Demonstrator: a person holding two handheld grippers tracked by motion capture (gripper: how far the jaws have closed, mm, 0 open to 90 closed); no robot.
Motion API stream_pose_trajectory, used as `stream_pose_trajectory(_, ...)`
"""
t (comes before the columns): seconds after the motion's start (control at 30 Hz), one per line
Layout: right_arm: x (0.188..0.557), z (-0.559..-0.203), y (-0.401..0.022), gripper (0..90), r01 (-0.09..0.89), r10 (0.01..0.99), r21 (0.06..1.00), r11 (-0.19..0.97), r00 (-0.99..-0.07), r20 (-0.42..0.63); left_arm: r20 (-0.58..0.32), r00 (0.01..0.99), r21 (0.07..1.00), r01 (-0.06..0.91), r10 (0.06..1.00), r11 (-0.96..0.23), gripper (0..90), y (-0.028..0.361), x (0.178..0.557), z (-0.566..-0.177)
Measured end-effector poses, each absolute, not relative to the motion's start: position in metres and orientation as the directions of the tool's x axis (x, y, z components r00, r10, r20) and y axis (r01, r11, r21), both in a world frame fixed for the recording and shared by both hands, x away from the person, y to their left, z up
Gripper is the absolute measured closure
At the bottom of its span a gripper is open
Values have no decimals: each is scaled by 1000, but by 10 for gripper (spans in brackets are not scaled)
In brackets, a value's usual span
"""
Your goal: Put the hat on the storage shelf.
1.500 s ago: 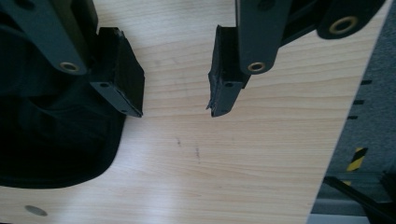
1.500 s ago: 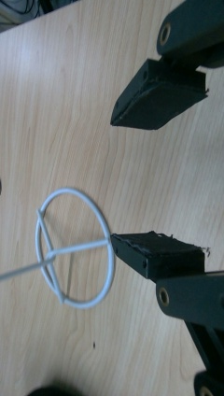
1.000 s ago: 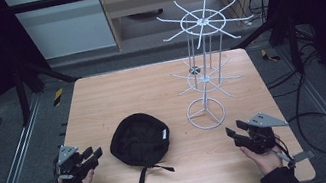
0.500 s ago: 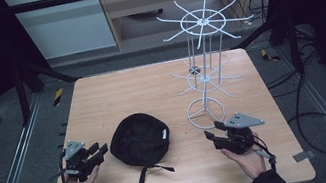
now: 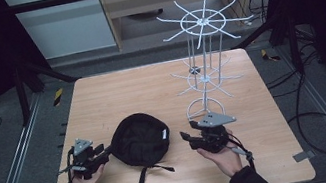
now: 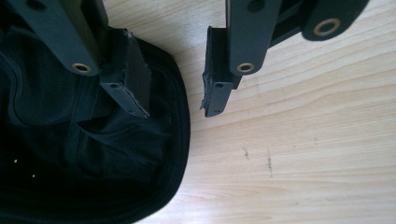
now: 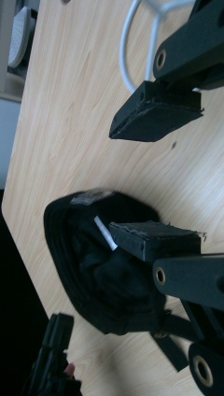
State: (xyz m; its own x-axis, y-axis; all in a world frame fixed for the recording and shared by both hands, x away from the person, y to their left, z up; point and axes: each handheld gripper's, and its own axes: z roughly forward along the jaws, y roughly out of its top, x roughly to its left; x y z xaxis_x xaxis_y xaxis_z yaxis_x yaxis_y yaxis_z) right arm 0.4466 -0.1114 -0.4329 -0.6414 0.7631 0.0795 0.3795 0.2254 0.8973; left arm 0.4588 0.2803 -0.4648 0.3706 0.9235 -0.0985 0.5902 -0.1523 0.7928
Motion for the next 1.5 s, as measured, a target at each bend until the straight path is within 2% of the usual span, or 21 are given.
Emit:
stream_pose_trajectory(0.5, 477, -439, -62, 463, 410, 765, 880, 240, -638, 88, -70, 373, 757, 624, 925, -194, 621, 267, 471, -474)
stream_pose_trajectory(0.6, 483, -443, -57, 465, 427, 771, 871, 244, -630, 93, -97, 378, 744, 643, 921, -185, 654, 268, 474, -477)
stream_pose_trajectory(0.77, 489, -452, -50, 487, 456, 780, 853, 256, -619, 96, -94, 364, 735, 653, 927, -182, 769, 269, 475, -478)
stream_pose_trajectory(1.03, 492, -460, -46, 581, 508, 784, 821, 261, -608, 127, -97, 360, 729, 660, 928, -181, 832, 267, 477, -480)
stream_pose_trajectory(1.17, 494, -461, -45, 668, 529, 798, 804, 272, -591, 119, -102, 361, 730, 660, 927, -176, 841, 267, 476, -479)
stream_pose_trajectory(1.5, 495, -460, -48, 808, 550, 812, 787, 280, -573, 112, -104, 375, 733, 655, 921, -184, 846, 264, 473, -478)
